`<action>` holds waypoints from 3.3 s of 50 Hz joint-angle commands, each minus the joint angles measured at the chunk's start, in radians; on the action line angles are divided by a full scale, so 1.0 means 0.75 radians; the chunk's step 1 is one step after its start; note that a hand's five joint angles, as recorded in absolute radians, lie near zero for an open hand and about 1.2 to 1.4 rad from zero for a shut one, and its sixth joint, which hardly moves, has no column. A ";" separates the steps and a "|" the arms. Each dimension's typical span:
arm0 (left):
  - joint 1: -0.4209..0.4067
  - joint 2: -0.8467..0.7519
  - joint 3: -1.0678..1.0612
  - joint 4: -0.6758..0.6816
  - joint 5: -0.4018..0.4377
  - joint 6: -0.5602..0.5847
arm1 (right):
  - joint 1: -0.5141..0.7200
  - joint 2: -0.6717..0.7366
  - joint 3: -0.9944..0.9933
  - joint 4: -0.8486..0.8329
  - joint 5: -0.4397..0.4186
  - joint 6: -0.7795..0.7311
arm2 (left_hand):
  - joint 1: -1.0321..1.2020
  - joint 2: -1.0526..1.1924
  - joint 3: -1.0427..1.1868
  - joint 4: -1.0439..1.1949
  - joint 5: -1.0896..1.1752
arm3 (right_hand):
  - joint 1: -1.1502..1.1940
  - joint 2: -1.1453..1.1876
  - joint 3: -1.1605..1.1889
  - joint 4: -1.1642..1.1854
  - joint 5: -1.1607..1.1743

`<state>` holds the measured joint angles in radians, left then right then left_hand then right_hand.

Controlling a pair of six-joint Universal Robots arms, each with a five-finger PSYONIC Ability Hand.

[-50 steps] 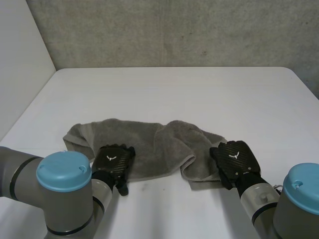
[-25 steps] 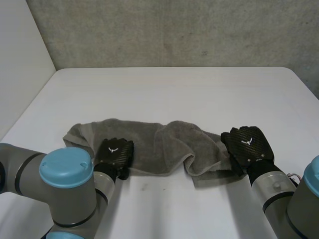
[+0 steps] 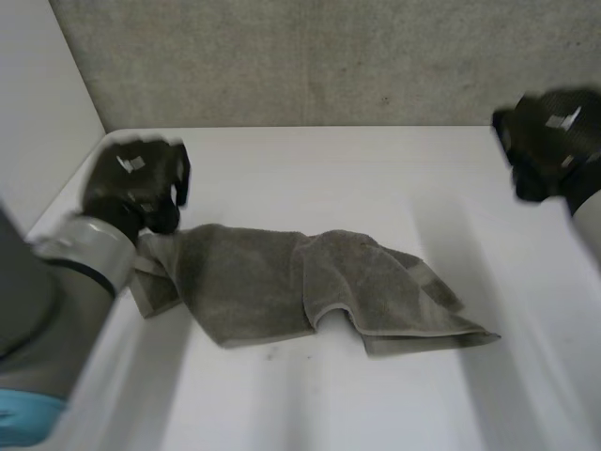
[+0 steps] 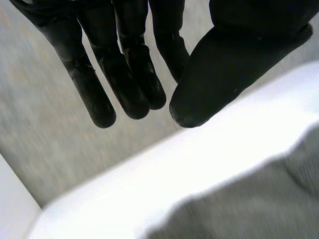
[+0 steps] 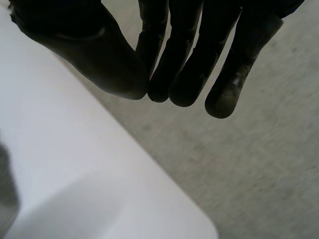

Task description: Fold the towel.

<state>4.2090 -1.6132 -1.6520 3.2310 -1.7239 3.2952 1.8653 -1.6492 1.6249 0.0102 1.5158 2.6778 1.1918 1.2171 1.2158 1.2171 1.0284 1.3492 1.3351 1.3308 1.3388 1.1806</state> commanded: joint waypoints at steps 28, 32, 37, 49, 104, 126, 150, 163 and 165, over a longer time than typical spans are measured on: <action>-0.022 -0.418 -0.272 0.271 0.165 -0.070 | -0.020 0.319 0.572 -0.431 -0.143 0.080 | -1.042 -1.076 -1.074 -1.076 -1.057 | -1.220 -1.201 -1.195 -1.206 -1.228; -0.034 -0.445 -0.272 0.276 0.163 -0.072 | -0.020 0.393 0.570 -0.437 -0.154 0.080 | -1.042 -1.076 -1.074 -1.076 -1.057 | -1.212 -1.193 -1.188 -1.198 -1.220; -0.041 -0.461 -0.280 0.280 0.163 -0.101 | -0.020 0.452 0.560 -0.451 -0.148 0.080 | -1.046 -1.080 -1.078 -1.080 -1.061 | -1.196 -1.177 -1.172 -1.182 -1.204; -0.049 -0.475 -0.282 0.282 0.165 -0.133 | -0.043 0.460 0.564 -0.598 -0.143 0.097 | -1.046 -1.080 -1.078 -1.080 -1.061 | 0.063 0.082 0.087 0.077 0.055; -0.063 -0.565 -0.260 0.370 0.043 -0.117 | -0.139 0.209 0.597 -0.605 -0.133 0.289 | 0.221 0.187 0.189 0.187 0.206 | 0.063 0.082 0.087 0.077 0.055; -0.049 -0.009 -0.246 0.222 -0.047 0.047 | -0.151 -0.139 0.335 -0.157 -0.150 0.179 | 0.273 0.239 0.241 0.239 0.258 | 0.063 0.082 0.087 0.077 0.055; 0.144 -0.105 0.423 -0.688 0.133 0.106 | -0.072 0.296 -0.585 0.762 -0.121 -0.083 | 0.273 0.239 0.241 0.239 0.258 | 0.063 0.082 0.087 0.077 0.055; 0.160 -0.639 1.097 -0.288 0.139 0.172 | 0.027 0.716 -1.021 0.070 0.075 -0.002 | 0.273 0.239 0.241 0.239 0.258 | 0.063 0.082 0.087 0.077 0.055; 0.148 -0.617 1.161 -0.171 0.147 0.153 | 0.019 0.700 -1.037 -0.073 0.075 0.049 | 0.273 0.239 0.241 0.239 0.258 | 0.063 0.082 0.087 0.077 0.055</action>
<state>4.3347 -2.0616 -1.0293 2.8722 -1.6232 3.4353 1.8815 -1.1411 0.9694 0.2929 1.5471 2.6319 1.1968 1.2175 1.2164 1.2175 1.0302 1.3436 1.3344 1.3338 1.3431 1.1728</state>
